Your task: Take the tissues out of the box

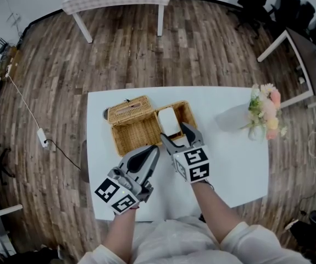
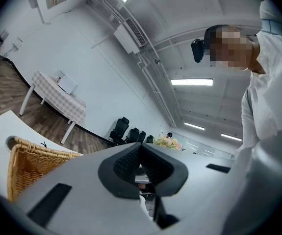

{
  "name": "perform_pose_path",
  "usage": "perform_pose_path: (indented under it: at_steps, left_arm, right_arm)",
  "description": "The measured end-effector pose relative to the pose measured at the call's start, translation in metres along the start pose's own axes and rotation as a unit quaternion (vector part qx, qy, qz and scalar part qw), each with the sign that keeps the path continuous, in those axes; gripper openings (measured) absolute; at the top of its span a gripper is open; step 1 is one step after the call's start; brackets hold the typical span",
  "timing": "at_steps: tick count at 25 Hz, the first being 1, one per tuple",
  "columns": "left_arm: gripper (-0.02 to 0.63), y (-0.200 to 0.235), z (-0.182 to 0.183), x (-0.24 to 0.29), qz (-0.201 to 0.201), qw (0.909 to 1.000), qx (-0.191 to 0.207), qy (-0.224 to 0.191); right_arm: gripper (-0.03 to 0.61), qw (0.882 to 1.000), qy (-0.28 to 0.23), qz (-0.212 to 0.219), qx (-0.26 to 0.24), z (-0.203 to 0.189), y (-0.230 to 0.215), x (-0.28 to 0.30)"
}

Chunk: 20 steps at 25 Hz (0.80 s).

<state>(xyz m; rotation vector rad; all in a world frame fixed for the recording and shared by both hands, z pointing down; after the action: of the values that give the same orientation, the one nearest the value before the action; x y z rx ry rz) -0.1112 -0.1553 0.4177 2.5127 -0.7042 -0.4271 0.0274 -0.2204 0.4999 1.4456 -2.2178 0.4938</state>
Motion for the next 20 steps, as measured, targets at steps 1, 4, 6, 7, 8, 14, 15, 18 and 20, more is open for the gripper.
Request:
perform_pose_path:
  at_steps: [1, 4, 6, 7, 8, 14, 15, 18, 20]
  left_arm:
    - [0.0, 0.001, -0.001, 0.001, 0.0, 1.0, -0.003, -0.002]
    - [0.0, 0.006, -0.003, 0.003, 0.001, 0.9999, -0.012, -0.006]
    - [0.0, 0.008, -0.004, 0.004, 0.001, 0.9998, -0.017, -0.008]
    - [0.0, 0.009, -0.004, 0.005, 0.001, 0.9998, -0.02, -0.009]
    - [0.0, 0.009, -0.005, 0.005, 0.0, 0.9997, -0.022, -0.011]
    - [0.0, 0.014, -0.007, 0.007, -0.003, 0.9996, -0.026, -0.012]
    - [0.0, 0.014, -0.007, 0.007, -0.004, 0.9996, -0.027, -0.011]
    - [0.0, 0.015, -0.008, 0.005, -0.005, 0.9995, -0.03, -0.01]
    - [0.0, 0.016, -0.009, 0.004, -0.004, 0.9994, -0.032, -0.009]
  right_arm:
    - [0.307, 1.0, 0.005, -0.004, -0.006, -0.001, 0.0, 0.002]
    - [0.307, 1.0, 0.016, -0.016, -0.015, -0.004, 0.001, 0.005]
    - [0.307, 1.0, 0.02, -0.02, -0.012, -0.006, 0.0, 0.008]
    - [0.307, 0.999, 0.022, -0.021, -0.01, -0.007, -0.001, 0.01]
    - [0.307, 0.999, 0.024, -0.022, -0.011, -0.008, -0.001, 0.011]
    - [0.307, 0.999, 0.032, -0.032, -0.02, -0.01, -0.002, 0.018]
    - [0.307, 0.999, 0.034, -0.035, -0.022, -0.009, -0.002, 0.019]
    - [0.305, 0.998, 0.044, -0.039, -0.028, -0.01, 0.0, 0.022]
    - [0.281, 0.997, 0.046, -0.045, -0.035, -0.01, 0.001, 0.024]
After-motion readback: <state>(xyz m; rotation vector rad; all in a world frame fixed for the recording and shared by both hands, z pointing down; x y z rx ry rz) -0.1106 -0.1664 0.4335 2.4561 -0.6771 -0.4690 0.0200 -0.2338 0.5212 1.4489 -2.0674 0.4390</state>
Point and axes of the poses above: the fingertips, and each gripper's own axes: x forward along the fingers, y to its left, z out of its top, the point moved 7 cm from there along -x, backward along the fingers, and after that the axes turned 11 degrees about -z, right-handed, at the moved point
